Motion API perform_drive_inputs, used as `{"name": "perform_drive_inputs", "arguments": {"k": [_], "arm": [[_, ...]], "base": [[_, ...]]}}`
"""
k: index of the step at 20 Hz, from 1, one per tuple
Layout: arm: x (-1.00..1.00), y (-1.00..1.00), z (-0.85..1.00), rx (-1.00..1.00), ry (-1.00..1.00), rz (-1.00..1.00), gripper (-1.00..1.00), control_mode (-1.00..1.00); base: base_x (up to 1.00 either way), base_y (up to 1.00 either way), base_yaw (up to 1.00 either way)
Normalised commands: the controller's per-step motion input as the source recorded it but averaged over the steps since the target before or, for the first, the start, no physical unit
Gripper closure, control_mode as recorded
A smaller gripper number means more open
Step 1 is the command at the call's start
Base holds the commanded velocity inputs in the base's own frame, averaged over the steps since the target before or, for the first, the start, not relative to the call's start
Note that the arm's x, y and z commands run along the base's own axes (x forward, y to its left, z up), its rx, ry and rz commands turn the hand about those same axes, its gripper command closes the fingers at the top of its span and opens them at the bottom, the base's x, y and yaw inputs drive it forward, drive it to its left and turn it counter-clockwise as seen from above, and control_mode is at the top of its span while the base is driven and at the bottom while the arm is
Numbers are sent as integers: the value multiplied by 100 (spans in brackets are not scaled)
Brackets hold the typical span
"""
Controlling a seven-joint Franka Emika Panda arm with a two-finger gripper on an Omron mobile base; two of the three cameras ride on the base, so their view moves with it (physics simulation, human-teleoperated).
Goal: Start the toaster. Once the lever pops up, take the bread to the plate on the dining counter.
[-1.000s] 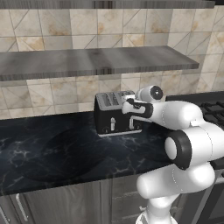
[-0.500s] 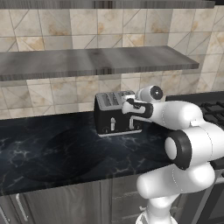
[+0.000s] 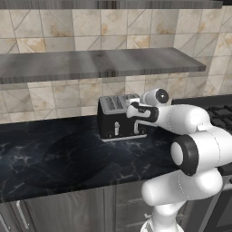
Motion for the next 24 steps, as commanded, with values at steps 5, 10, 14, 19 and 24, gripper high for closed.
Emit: {"name": "perform_drive_inputs", "arguments": {"k": [5, 10, 14, 19, 24], "arm": [[0, 0, 0, 0, 0, 0, -100, -100], [0, 0, 0, 0, 0, 0, -100, -100], [0, 0, 0, 0, 0, 0, -100, -100], [0, 0, 0, 0, 0, 0, -100, -100], [0, 0, 0, 0, 0, 0, -100, -100]], "base": [[0, 0, 0], [0, 0, 0], [0, 0, 0], [0, 0, 0], [0, 0, 0]]}}
